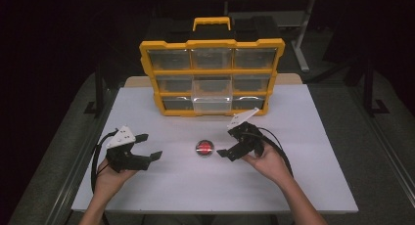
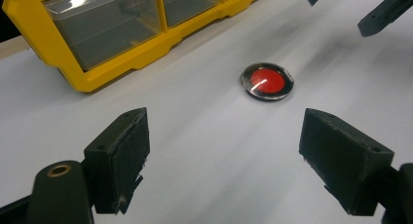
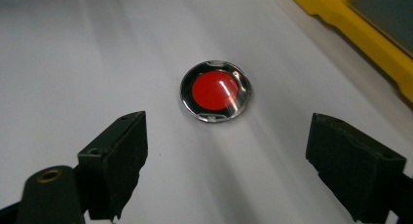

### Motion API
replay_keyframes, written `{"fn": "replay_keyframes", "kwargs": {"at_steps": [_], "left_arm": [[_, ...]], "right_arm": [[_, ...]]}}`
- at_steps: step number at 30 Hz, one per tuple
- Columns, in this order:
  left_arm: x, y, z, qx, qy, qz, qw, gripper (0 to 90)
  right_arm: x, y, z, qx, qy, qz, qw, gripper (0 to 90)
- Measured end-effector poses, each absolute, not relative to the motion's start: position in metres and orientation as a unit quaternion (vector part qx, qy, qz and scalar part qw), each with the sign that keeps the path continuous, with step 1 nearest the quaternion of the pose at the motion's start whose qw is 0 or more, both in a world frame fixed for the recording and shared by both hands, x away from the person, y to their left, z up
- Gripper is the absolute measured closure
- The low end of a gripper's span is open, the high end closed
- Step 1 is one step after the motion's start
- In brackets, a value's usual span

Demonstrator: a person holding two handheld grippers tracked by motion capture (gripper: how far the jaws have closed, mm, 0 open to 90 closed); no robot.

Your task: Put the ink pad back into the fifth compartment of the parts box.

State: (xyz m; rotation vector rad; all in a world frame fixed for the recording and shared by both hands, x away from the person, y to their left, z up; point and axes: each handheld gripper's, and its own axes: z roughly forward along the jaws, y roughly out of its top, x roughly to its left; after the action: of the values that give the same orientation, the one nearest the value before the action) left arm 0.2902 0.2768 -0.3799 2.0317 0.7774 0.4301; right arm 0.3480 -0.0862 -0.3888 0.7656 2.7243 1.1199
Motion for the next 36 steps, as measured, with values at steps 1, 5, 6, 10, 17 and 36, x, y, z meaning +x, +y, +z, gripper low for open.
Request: {"fn": "replay_keyframes", "kwargs": {"at_steps": [1, 5, 6, 10, 17, 36], "left_arm": [[0.290, 0.277, -0.380, 0.821, 0.313, 0.174, 0.445, 18.5], [0.290, 0.278, -0.381, 0.821, 0.312, 0.171, 0.446, 18.4], [0.290, 0.277, -0.381, 0.821, 0.312, 0.171, 0.446, 18.5], [0.290, 0.277, -0.381, 0.822, 0.311, 0.170, 0.446, 18.4], [0.290, 0.277, -0.382, 0.822, 0.310, 0.170, 0.446, 18.4], [0.290, 0.279, -0.383, 0.820, 0.311, 0.166, 0.451, 18.4]], "right_arm": [[0.350, -0.082, -0.391, 0.251, 0.897, 0.362, 0.048, 14.4], [0.356, -0.069, -0.396, 0.245, 0.903, 0.350, 0.046, 14.4], [0.356, -0.066, -0.397, 0.244, 0.904, 0.347, 0.047, 14.4], [0.360, -0.056, -0.400, 0.239, 0.908, 0.341, 0.049, 15.1], [0.366, -0.041, -0.413, 0.227, 0.916, 0.328, 0.050, 18.6], [0.381, -0.008, -0.435, 0.209, 0.935, 0.281, 0.051, 23.7]]}}
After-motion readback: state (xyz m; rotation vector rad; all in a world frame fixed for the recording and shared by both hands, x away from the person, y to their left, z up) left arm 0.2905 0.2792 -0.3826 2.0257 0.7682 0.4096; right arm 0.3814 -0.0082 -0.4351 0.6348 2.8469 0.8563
